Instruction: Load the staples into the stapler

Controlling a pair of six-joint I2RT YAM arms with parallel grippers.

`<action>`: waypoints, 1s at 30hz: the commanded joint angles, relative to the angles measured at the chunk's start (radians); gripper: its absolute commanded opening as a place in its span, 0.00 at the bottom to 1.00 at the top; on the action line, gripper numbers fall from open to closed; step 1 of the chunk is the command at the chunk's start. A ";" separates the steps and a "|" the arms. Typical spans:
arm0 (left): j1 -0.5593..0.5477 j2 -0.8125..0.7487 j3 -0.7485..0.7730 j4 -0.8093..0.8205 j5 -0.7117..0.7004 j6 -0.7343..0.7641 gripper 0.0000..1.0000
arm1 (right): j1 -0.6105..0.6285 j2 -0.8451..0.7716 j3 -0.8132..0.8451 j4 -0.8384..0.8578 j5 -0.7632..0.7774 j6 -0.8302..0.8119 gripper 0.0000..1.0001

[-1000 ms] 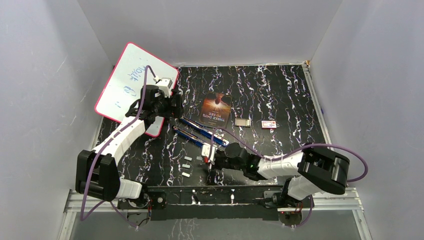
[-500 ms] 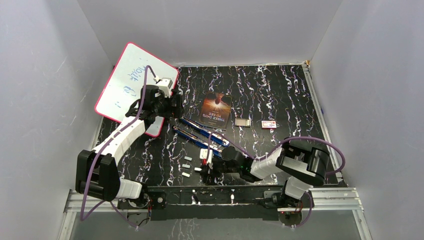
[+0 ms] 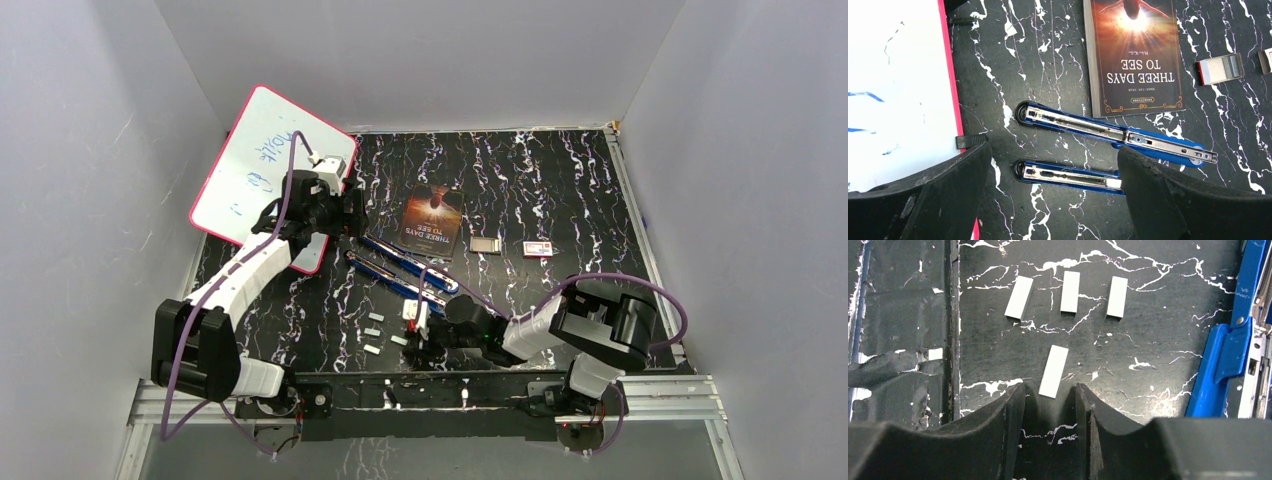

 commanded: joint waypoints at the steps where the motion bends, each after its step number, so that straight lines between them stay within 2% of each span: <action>1: -0.005 -0.002 0.007 0.003 0.009 0.005 0.96 | 0.002 -0.003 -0.016 0.057 0.014 0.011 0.51; 17: -0.011 0.003 0.008 0.004 0.006 0.006 0.96 | 0.000 0.064 -0.037 0.130 0.082 0.183 0.49; 21: -0.012 0.003 0.009 0.003 0.002 0.009 0.96 | 0.000 0.054 -0.078 0.130 0.105 0.192 0.47; 30: -0.013 0.003 0.012 0.002 -0.002 0.013 0.96 | 0.003 0.052 -0.060 0.035 0.094 0.129 0.47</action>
